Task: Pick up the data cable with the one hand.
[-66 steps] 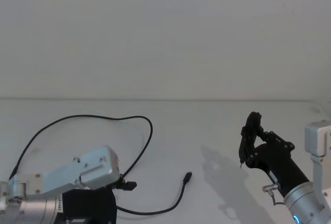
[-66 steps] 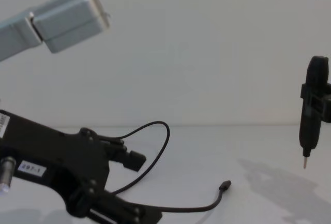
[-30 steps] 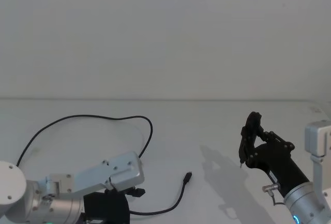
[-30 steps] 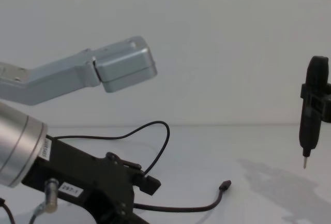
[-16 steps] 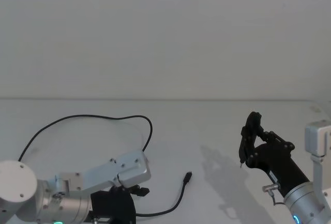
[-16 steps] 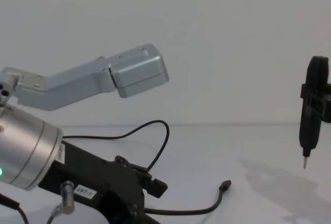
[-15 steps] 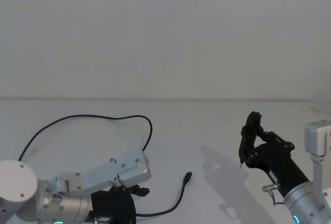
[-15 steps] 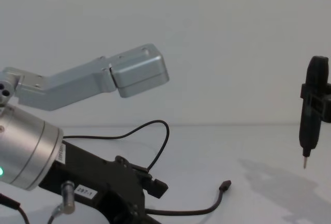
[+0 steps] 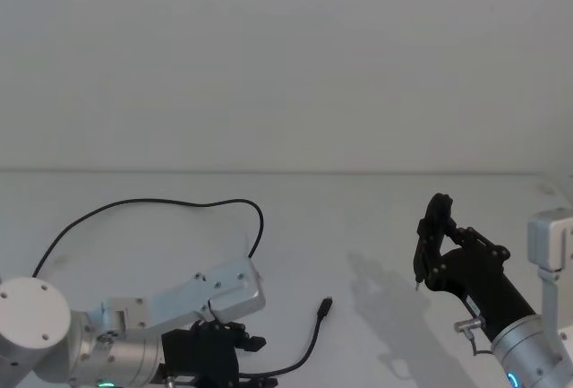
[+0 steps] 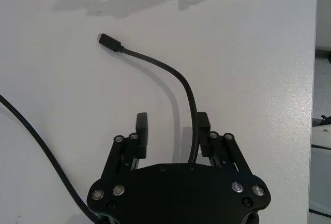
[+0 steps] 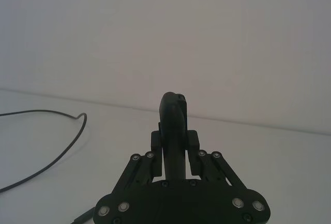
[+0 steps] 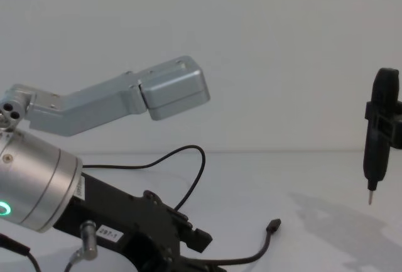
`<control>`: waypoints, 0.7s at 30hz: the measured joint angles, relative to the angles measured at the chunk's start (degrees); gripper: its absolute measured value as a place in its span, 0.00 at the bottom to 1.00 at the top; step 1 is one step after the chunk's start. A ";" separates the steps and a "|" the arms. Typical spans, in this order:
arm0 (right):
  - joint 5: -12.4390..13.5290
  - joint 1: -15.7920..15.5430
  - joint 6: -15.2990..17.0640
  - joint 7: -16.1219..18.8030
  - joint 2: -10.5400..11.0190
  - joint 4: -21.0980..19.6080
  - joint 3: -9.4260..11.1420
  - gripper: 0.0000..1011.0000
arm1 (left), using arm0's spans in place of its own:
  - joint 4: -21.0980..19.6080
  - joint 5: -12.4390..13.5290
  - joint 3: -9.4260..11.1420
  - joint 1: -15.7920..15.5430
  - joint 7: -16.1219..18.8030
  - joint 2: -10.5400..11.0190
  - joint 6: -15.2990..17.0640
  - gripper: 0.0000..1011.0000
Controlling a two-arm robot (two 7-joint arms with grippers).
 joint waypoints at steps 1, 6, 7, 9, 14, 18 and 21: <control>0.00 0.00 0.00 0.00 0.00 0.00 0.00 0.28 | 0.02 -0.01 0.01 -0.01 0.01 -0.02 0.00 0.55; 0.00 0.00 0.00 0.00 0.00 0.00 0.00 0.28 | 0.10 -0.03 0.05 -0.04 0.07 -0.13 0.05 0.37; 0.00 0.00 0.00 0.00 0.00 0.00 0.00 0.28 | 0.11 -0.03 0.05 -0.04 0.07 -0.14 0.05 0.35; 0.00 0.00 0.00 0.00 0.00 0.00 0.00 0.28 | 0.14 -0.04 0.07 -0.05 0.09 -0.17 0.07 0.29; 0.00 0.00 0.00 0.00 0.00 0.00 0.00 0.28 | 0.18 -0.05 0.10 -0.07 0.13 -0.21 0.10 0.14; 0.00 0.00 0.00 0.00 0.00 0.00 0.00 0.28 | 0.22 -0.05 0.12 -0.10 0.15 -0.23 0.13 0.06; 0.00 0.00 0.00 0.00 0.00 0.00 0.00 0.28 | 0.23 -0.05 0.13 -0.11 0.16 -0.24 0.14 0.05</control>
